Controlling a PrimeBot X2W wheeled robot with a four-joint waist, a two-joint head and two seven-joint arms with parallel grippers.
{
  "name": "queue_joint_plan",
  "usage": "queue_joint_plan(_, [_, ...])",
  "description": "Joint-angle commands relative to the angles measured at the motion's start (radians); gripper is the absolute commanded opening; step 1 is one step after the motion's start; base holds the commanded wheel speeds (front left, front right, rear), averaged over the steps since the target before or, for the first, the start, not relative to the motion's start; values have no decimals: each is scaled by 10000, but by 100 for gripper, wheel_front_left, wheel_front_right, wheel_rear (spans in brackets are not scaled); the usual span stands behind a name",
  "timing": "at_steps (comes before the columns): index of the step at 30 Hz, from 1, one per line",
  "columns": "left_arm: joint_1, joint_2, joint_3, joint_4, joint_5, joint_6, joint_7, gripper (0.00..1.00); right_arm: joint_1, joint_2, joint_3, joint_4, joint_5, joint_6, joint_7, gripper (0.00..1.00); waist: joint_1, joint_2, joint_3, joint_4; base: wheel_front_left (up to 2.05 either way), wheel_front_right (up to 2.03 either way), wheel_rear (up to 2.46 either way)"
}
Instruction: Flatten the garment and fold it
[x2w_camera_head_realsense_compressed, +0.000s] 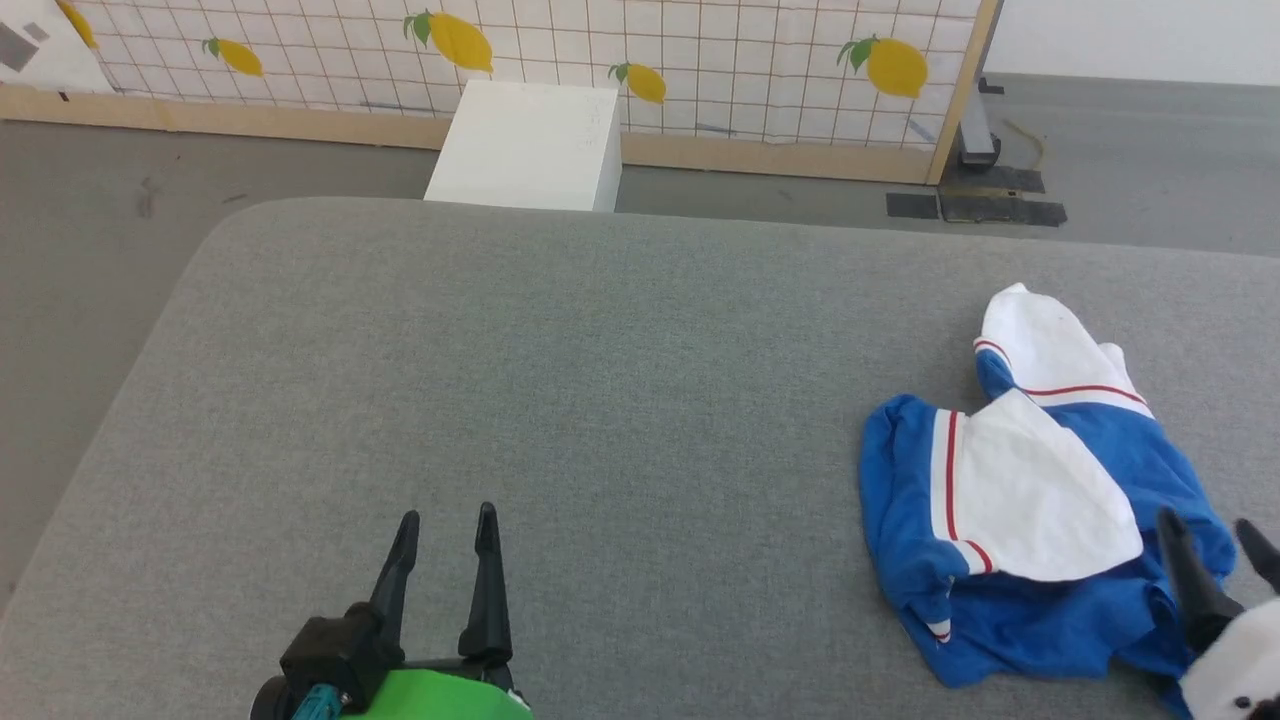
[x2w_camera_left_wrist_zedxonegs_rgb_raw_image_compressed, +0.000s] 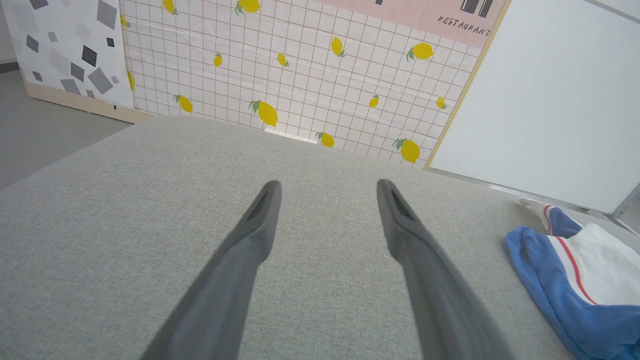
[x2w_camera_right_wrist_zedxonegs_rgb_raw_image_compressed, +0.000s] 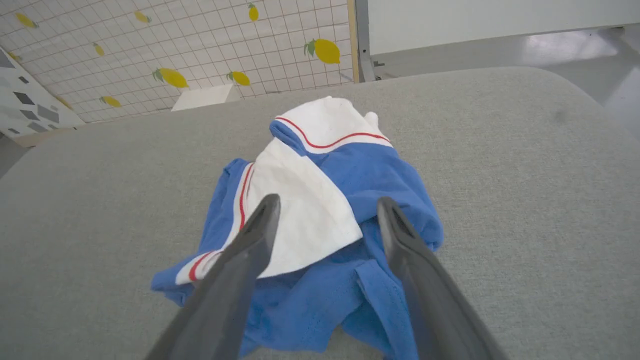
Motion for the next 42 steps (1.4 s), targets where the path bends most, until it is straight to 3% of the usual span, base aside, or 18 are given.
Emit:
queue_joint_plan(1, [28,-18,-19,-37,-113,18,-38,100,-255,10,268,-142,130,-13,245,100,0,-1,114,87,0,0,0])
queue_joint_plan(6, [-145,-18,-90,-56,-179,64,-38,100,-748,-191,1420,148,393,-13,1356,100,0,-1,443,304,0,0,0])
queue_joint_plan(11, [-385,-18,-200,-47,-213,107,-38,100,-1377,-531,2028,1605,-23,-13,2523,100,0,-1,777,665,0,0,0])
queue_joint_plan(15, [-562,-18,-231,-2,-226,117,-38,100,-1969,-673,2515,2972,-382,-13,2697,100,0,-1,928,994,0,0,0])
queue_joint_plan(16, [-592,-18,-245,10,-232,115,-38,100,-2071,-719,2573,3211,-491,-13,2570,64,0,-1,935,1076,0,0,0])
queue_joint_plan(17, [-609,-18,-246,15,-241,124,-38,100,-2145,-723,2611,3376,-538,-13,2470,34,0,-1,923,1130,0,0,0])
queue_joint_plan(18, [-617,-18,-238,15,-255,144,-38,100,-2256,-691,2626,3507,-542,-13,2302,13,0,-1,906,1183,0,0,0])
queue_joint_plan(19, [-614,-18,-218,4,-274,171,-38,100,-2363,-679,2642,3601,-548,-13,2155,0,0,-1,884,1218,0,0,0])
queue_joint_plan(27, [-529,-18,-247,-5,-416,258,-38,100,-3423,-1242,3088,3002,-391,-13,1674,0,0,-1,676,1382,0,0,0])
queue_joint_plan(34, [-526,-18,-292,-13,-507,288,-38,100,-4283,-1196,4778,2260,117,-13,1773,0,0,-1,696,1415,0,0,0])
queue_joint_plan(35, [-534,-18,-303,-18,-511,287,-38,100,-4310,-1109,5071,2304,203,-13,1785,12,0,-1,718,1434,0,0,0])
queue_joint_plan(36, [-544,-18,-314,-22,-512,285,-38,100,-4315,-1015,5272,2367,279,-13,1751,40,0,-1,741,1453,0,0,0])
queue_joint_plan(37, [-566,-18,-329,-31,-517,282,-38,100,-4319,-898,5462,2473,318,-13,1625,80,0,-1,781,1485,0,0,0])
queue_joint_plan(38, [-591,-18,-346,-34,-523,277,-38,100,-4312,-850,5626,2589,287,-13,1500,100,0,-1,815,1522,0,0,0])
queue_joint_plan(42, [-700,-18,-431,-10,-539,272,-38,100,-4148,-554,6084,3353,300,-13,937,100,0,-1,905,1666,0,0,0])
